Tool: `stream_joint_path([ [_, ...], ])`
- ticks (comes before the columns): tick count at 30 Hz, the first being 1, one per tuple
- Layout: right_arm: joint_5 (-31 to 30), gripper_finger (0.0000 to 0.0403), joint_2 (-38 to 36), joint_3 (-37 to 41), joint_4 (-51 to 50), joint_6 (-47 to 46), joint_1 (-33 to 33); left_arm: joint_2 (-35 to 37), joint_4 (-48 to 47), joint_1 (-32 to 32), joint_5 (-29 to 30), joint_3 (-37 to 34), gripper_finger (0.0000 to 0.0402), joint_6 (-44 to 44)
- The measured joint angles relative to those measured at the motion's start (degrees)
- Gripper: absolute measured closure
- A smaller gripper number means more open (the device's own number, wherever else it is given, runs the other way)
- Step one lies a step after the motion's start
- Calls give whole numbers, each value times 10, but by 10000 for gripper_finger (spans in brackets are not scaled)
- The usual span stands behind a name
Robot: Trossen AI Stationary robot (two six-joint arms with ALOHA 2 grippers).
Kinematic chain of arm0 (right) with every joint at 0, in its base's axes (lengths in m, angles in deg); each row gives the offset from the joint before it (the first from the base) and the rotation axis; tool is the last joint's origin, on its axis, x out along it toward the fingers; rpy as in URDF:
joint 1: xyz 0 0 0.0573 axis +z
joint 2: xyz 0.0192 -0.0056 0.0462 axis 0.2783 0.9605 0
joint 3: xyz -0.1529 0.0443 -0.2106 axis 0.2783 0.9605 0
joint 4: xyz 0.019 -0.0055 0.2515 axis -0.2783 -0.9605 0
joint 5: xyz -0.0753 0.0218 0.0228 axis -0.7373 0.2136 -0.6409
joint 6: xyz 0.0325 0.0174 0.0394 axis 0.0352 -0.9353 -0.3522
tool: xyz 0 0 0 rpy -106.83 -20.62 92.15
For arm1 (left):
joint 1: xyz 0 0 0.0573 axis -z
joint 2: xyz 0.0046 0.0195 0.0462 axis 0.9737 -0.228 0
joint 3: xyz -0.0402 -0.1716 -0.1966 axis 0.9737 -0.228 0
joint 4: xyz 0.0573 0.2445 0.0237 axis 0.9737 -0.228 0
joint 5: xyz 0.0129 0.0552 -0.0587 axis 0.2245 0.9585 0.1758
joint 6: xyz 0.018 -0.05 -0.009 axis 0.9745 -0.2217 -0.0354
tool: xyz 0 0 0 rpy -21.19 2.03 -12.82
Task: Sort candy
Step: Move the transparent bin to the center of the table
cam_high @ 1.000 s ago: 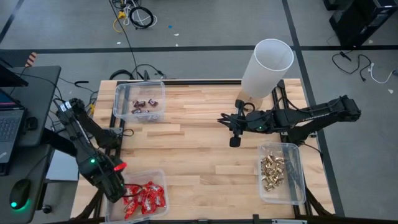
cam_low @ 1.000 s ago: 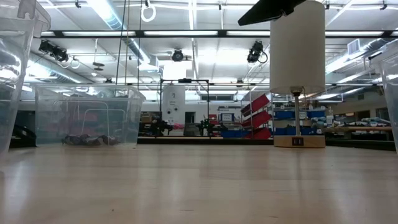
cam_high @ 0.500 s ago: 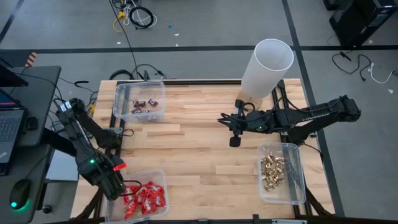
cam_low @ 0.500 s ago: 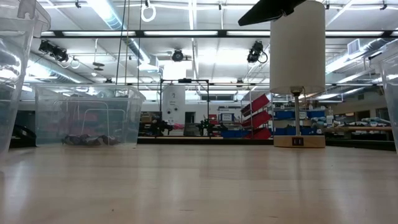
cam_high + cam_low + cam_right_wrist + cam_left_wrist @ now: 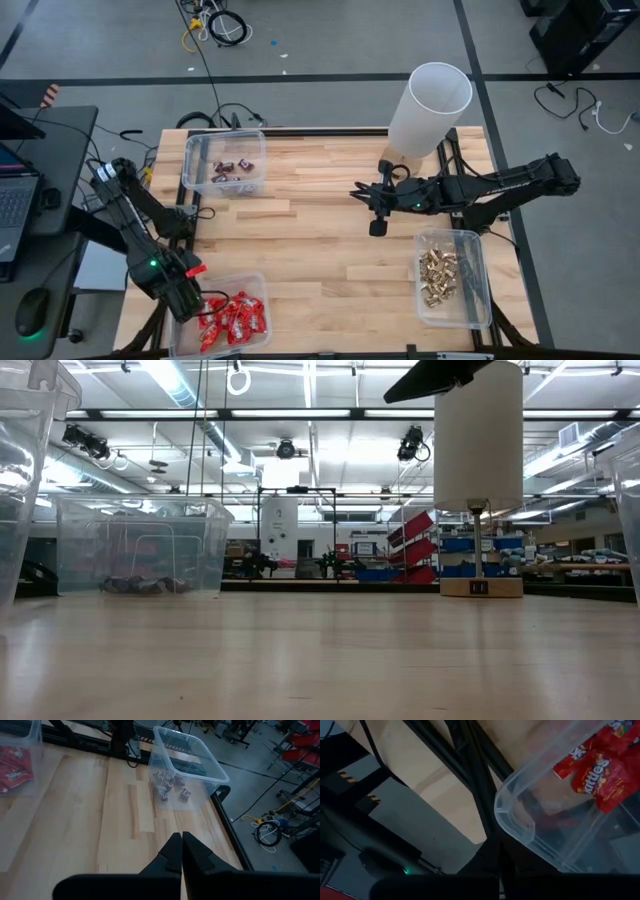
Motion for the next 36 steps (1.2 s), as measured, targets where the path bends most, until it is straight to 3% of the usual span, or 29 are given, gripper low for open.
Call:
stream_joint_path([
  [29, 0, 403, 0, 0, -2, -16, 1, 0, -6, -3, 29, 0, 401, -43],
  [36, 0, 403, 0, 0, -2, -16, 2, 0, -6, -3, 61, 0, 401, -43],
])
